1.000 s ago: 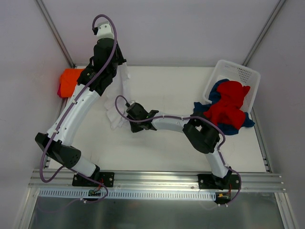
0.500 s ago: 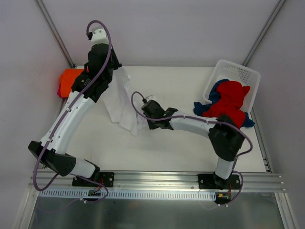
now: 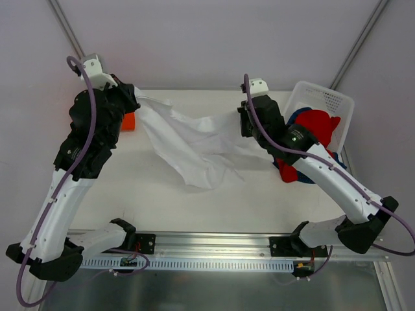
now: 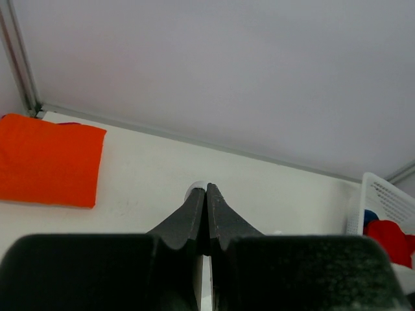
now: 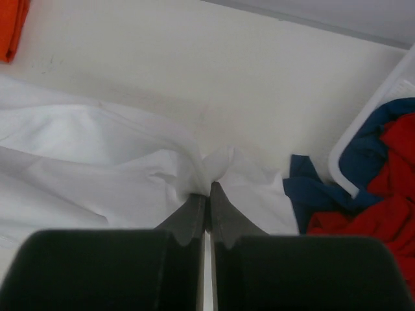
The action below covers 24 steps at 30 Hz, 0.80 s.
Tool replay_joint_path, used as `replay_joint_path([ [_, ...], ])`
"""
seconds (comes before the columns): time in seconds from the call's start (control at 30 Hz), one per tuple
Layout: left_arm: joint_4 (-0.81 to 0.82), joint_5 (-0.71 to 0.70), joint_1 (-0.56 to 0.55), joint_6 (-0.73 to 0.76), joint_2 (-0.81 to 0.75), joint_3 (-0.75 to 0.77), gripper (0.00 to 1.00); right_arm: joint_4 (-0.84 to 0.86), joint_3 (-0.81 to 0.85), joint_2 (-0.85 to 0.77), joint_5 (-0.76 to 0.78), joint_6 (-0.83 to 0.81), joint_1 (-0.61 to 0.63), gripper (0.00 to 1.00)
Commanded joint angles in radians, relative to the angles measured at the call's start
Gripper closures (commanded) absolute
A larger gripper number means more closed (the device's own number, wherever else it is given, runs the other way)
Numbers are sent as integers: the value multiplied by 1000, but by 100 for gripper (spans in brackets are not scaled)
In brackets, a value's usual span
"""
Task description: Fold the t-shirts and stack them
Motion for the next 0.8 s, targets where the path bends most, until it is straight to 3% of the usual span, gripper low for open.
replay_joint_path([
  [0.0, -11, 122, -6, 4, -81, -4, 100, -130, 149, -22, 80, -96, -9, 99],
  [0.27, -165, 426, -6, 4, -236, 137, 100, -201, 273, -278, 157, -199, -7, 99],
  [0.37, -206, 614, -8, 7, -285, 205, 100, -213, 304, -408, 45, -254, -9, 99],
  [0.53, -211, 976, -8, -18, -352, 314, 100, -239, 336, -600, -314, -296, -9, 100],
  [0.6, -209, 1001, -8, -38, -375, 352, 100, -215, 313, -685, -459, -279, -9, 99],
  [0.77, -205, 1041, -6, -65, -383, 401, 100, -127, 200, -792, -613, -231, -12, 99],
])
